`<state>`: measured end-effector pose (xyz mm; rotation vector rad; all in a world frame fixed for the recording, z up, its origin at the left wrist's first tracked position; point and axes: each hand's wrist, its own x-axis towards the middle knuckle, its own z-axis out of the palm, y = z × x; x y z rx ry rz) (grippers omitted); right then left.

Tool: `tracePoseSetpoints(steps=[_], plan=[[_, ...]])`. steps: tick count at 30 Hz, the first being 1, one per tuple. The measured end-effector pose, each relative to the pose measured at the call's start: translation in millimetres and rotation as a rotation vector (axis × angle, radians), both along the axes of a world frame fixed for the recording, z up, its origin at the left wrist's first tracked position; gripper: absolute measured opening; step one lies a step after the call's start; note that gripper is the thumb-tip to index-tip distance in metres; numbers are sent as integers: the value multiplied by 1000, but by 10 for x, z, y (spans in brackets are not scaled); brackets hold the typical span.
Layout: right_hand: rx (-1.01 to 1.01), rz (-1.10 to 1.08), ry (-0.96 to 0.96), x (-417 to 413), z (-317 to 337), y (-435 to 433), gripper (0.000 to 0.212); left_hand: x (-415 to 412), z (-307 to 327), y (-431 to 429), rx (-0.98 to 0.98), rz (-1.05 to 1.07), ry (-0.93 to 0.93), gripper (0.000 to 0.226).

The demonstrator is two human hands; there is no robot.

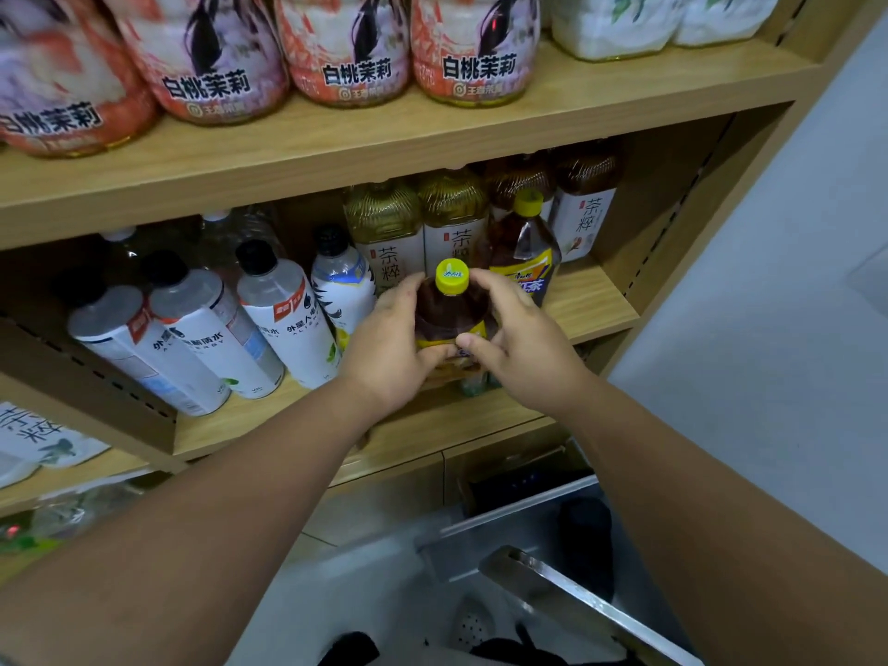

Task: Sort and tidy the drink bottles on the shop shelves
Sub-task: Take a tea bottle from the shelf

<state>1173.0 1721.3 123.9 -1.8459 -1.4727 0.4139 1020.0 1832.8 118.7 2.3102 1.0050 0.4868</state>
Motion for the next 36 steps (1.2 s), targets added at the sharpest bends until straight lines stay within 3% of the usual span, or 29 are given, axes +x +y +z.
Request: tracePoseSetpoints(steps=[13, 20, 29, 34, 36], plan=[[-6, -92, 2, -1153, -212, -590, 69, -1208, -103, -277, -62, -181, 30, 86], [-177, -101, 130, -1728, -753, -755, 70, -1719, -636, -457, -134, -161, 84, 84], [-244, -51, 202, -1374, -2078, -598, 68, -1293, -1864, -430, -240, -71, 201, 81], [-208, -18, -7, -905, -2541, -171, 72, -930, -2420, -144, -242, 47, 80, 82], [-160, 37, 31, -743, -2629, 35, 70, -835, -2522, -12, -194, 95, 21, 77]])
